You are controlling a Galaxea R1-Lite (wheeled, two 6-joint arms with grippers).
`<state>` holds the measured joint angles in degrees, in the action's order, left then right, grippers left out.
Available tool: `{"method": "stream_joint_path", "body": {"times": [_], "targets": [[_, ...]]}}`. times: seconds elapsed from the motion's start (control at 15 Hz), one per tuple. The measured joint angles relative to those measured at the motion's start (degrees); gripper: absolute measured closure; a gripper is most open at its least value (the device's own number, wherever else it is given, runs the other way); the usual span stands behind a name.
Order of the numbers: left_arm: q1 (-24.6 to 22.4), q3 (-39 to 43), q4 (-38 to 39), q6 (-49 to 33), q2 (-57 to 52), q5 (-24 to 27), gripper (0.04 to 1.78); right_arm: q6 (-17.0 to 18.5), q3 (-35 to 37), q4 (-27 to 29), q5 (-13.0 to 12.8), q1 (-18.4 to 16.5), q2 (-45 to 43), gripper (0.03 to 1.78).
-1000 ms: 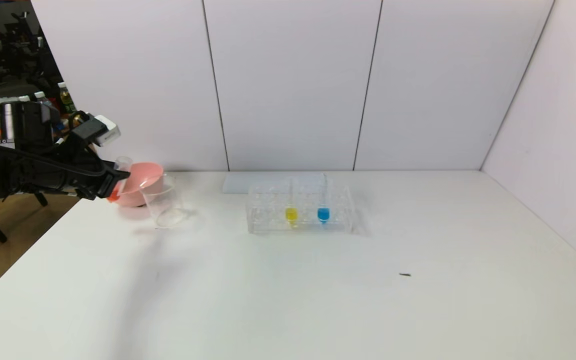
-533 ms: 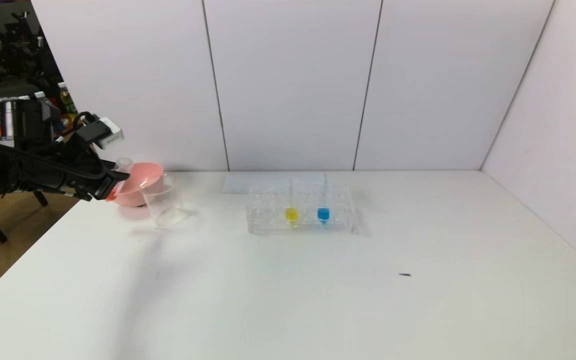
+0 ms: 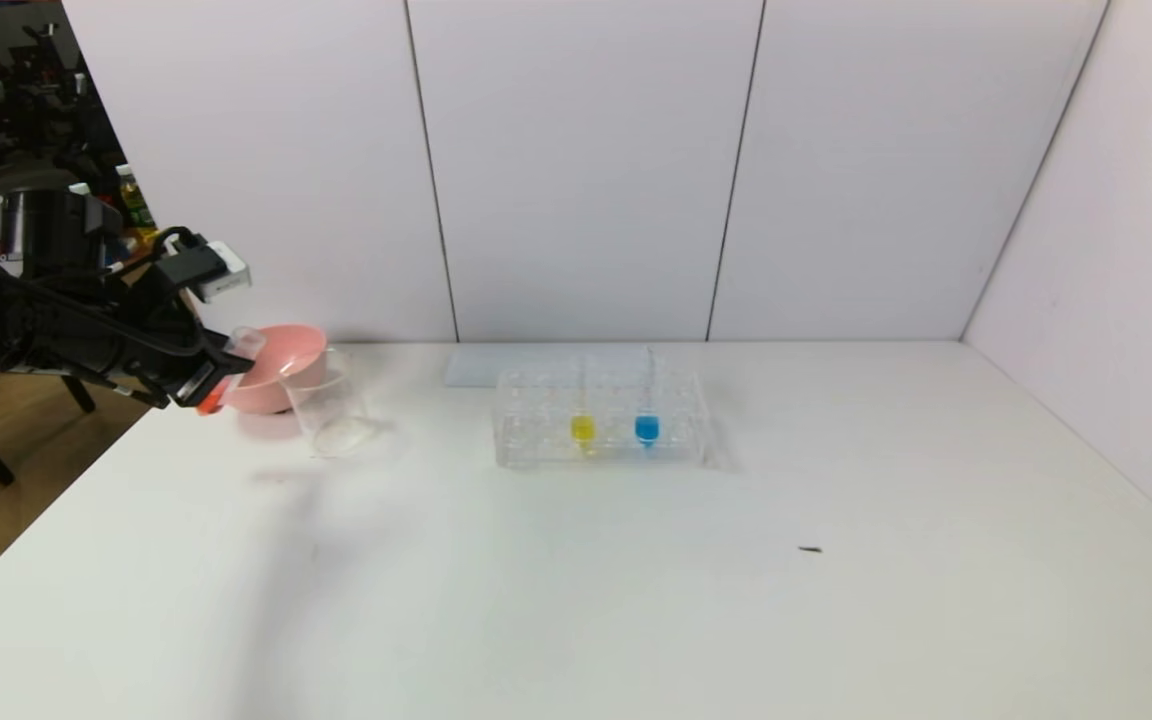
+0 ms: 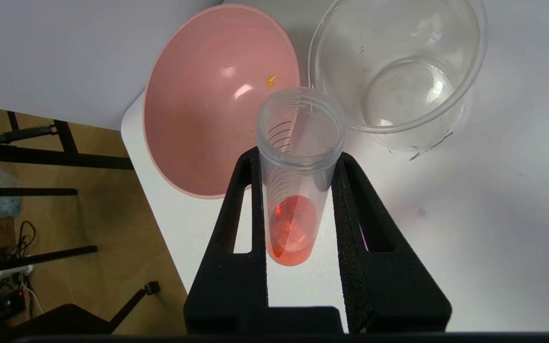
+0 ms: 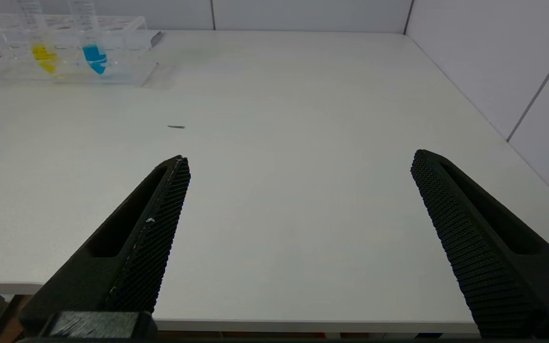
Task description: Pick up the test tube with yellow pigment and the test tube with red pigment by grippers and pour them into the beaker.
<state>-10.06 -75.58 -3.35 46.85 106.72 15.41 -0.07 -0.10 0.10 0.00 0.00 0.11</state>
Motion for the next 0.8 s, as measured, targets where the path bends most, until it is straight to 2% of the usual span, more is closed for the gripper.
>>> {"method": "stream_joint_path", "body": {"times": [0.6,0.8], "targets": [[0.11,-1.57,-1.22,7.78,1.0,0.27,1.38,0.0,0.0,0.0,0.0,0.0,0.0,0.11],[0.09,-3.3,-3.73,8.94,1.85,0.62,1.38,0.0,0.0,0.0,0.02,0.0,0.0,0.11]]}}
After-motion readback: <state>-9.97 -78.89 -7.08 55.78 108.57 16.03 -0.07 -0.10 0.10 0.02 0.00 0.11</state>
